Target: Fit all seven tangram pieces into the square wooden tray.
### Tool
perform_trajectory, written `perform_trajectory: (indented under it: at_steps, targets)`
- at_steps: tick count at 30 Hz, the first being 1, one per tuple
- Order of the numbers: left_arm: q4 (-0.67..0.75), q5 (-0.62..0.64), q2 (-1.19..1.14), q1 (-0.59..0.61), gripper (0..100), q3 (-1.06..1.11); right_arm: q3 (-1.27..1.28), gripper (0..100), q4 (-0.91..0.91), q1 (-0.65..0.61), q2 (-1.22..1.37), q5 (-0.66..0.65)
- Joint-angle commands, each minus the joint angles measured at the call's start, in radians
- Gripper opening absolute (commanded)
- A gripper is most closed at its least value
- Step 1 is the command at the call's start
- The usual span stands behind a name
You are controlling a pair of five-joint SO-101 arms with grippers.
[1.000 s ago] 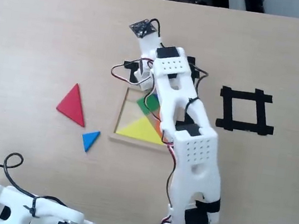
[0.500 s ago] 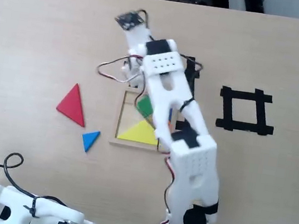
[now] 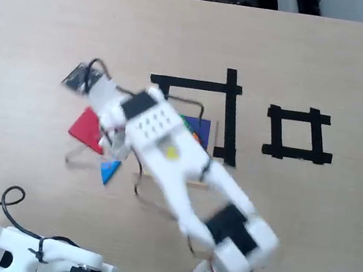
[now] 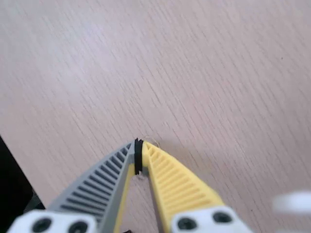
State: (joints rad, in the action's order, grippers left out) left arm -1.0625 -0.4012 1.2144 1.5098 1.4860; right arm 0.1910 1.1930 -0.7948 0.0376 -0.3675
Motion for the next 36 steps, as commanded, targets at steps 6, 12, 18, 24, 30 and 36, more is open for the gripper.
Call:
perform_trajectory:
  at_steps: [6, 12, 18, 24, 30, 36]
  targets:
    - [0.015, 0.005, 0.006, 0.01, 3, -0.024, 0.437, 1.1, -0.288, -0.023, -0.415, -0.04]
    - [0.015, 0.002, 0.006, 0.01, 3, -0.022, 0.314, 2.0, -0.249, 0.0, -0.257, -0.023]
    - [0.015, 0.002, 0.006, 0.008, 3, -0.021, 0.295, 29.6, -0.27, -0.025, -0.153, -0.235]
    - [0.015, 0.003, 0.006, 0.008, 3, -0.021, 0.295, 20.4, -0.316, -0.032, -0.12, -0.358]
    - [0.015, 0.005, 0.006, 0.008, 3, -0.021, 0.375, 18.5, -0.451, -0.044, -0.09, -0.367]
    - [0.015, 0.005, 0.006, 0.008, 3, -0.021, 0.377, 6.1, -0.391, -0.126, -0.102, -0.344]
